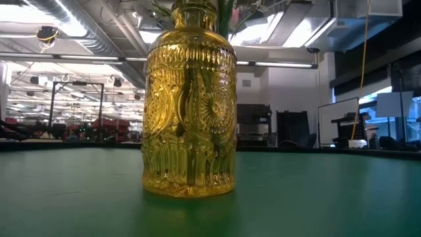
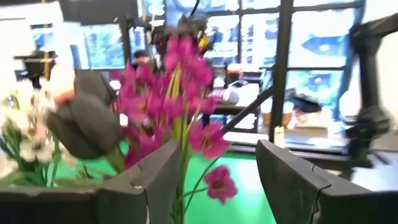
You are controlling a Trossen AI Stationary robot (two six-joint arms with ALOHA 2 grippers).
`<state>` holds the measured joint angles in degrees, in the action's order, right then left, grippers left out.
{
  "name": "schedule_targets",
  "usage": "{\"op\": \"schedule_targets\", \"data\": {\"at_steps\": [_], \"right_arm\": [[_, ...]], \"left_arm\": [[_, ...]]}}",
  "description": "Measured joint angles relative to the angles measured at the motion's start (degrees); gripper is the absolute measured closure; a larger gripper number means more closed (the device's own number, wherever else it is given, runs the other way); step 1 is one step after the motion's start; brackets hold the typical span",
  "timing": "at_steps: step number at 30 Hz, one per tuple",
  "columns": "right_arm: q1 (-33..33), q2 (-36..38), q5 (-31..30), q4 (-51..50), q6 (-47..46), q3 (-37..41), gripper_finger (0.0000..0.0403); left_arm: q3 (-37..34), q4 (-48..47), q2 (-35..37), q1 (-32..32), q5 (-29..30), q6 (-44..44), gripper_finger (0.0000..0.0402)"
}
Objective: Sort flowers into vase by color
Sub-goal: Return to Home Position
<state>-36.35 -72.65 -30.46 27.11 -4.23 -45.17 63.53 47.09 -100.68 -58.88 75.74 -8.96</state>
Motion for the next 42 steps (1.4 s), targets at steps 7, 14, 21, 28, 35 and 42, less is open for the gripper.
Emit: {"op": "schedule_targets", "data": {"at_steps": [7,14,21,28,35,42], "right_arm": [[0.02,1.49,-0.07,-0.09,3.71,0.02,0.01],[0.0,8.39,-4.51,-7.42,7.5,0.02,0.01],[0.95,15.12,-8.09,-17.78,7.1,0.02,0.01],[6.49,17.4,-5.26,-20.48,5.94,2.59,0.01],[17.12,20.81,2.81,-20.66,4.45,6.74,0.0151],[24.64,31.61,10.92,-20.53,4.28,10.91,0.0253]], "left_arm": [[0.0,0.04,8.27,-5.87,8.5,-15.08,0.0195],[-0.45,-0.5,19.22,-6.21,10.08,-28.08,0.0214],[-16.15,-1.64,40.26,-2.38,-1.85,-21.52,0.0263],[-36.92,-3.83,64.5,7.43,-22.56,-6.14,0.0308],[-42.53,-14.51,75.03,16.66,-28.93,1.31,0.0344],[-42.56,-22.72,78.17,25.19,-30.65,2.53,0.0369]]}}
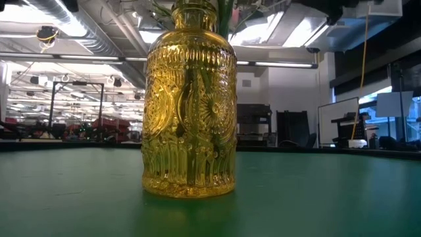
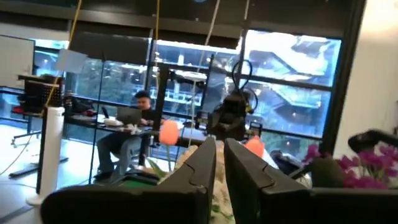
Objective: Sort flowers into vase by color
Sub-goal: Return to Home Position
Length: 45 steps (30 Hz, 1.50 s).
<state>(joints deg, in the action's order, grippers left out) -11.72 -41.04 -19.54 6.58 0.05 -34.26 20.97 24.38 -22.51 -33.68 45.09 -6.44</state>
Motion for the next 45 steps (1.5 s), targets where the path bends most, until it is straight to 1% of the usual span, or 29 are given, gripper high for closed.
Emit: {"op": "schedule_targets", "data": {"at_steps": [1,4,5,9,12,14,16,20,22,25,31,34,39,42,45], "right_arm": [[0.55,1.47,0.89,0.3,-0.33,1.2,0.0266],[1.72,5.6,2.36,0.81,-1.54,5.66,0.0305],[1.74,7.6,2.69,0.65,-2.05,7.57,0.0317],[1.67,15.55,2.68,5.31,-3.66,15.81,0.0363],[1.67,21.93,3.99,9.99,-3.94,22.2,0.0393],[1.65,26.17,4.18,12.34,-3.95,26.02,0.0398],[1.65,30.06,4.18,14.11,-4.2,29.06,0.0394],[1.65,36.37,4.62,13.3,-4.43,33.42,0.0392],[1.63,38.91,4.59,10.09,-4.46,33.5,0.0398],[1.63,40.58,3.92,5.59,-5.19,33.52,0.0399],[1.63,40.9,4.48,2.34,-5.62,33.57,0.0394],[1.63,40.86,3.92,-0.11,-5.7,33.59,0.0394],[1.63,40.86,3.72,-1.33,-5.72,33.65,0.0394],[1.63,40.84,3.86,-2.79,-5.61,33.68,0.0393],[1.63,40.81,6.97,-3.24,-4.38,33.7,0.0398]], "left_arm": [[0.0,-0.98,0.66,1.62,-1.49,1.02,0.0373],[0.0,-3.26,2.64,6.04,-9.1,3.94,0.0387],[0.0,-4.27,3.25,7.21,-10.55,4.87,0.0392],[-0.02,-10.82,5.33,10.64,-10.83,9.16,0.0399],[-1.89,-11.88,5.84,12.35,-11.54,10.77,0.04],[-3.55,-11.74,6.81,13.12,-13.16,10.91,0.04],[-5.37,-11.29,7.77,13.76,-13.48,11.69,0.0401],[-10.04,-9.98,10.43,15.23,-13.37,13.54,0.0401],[-12.28,-8.8,12.06,15.73,-13.34,14.27,0.0401],[-15.45,-7.81,14.29,16.19,-13.6,15.12,0.0401],[-20.55,-5.06,17.6,16.21,-14.99,16.3,0.0401],[-20.59,-7.16,18.15,16.21,-15.76,17.54,0.0401],[-20.57,-9.9,18.13,16.21,-16.33,18.36,0.0401],[-20.57,-14.13,18.11,16.21,-16.34,18.87,0.0401],[-20.57,-18.27,18.11,16.21,-16.32,20.32,0.0401]]}}
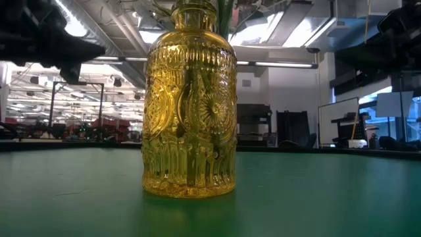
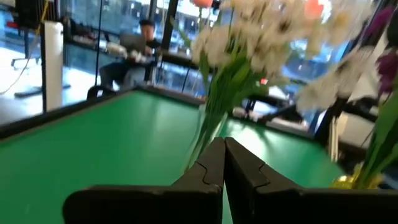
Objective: Sort flowers into vase by color
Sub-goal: Return to Home Position
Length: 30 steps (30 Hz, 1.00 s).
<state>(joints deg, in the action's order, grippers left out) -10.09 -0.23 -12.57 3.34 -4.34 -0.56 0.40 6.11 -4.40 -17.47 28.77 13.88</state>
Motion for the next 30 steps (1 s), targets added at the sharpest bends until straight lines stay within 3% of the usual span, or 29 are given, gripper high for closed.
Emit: {"op": "schedule_targets", "data": {"at_steps": [30], "right_arm": [[0.0,0.0,-0.28,-0.21,1.24,0.09,0.0386]], "left_arm": [[0.02,-2.2,-0.11,0.0,-0.74,0.6,0.0401]]}}
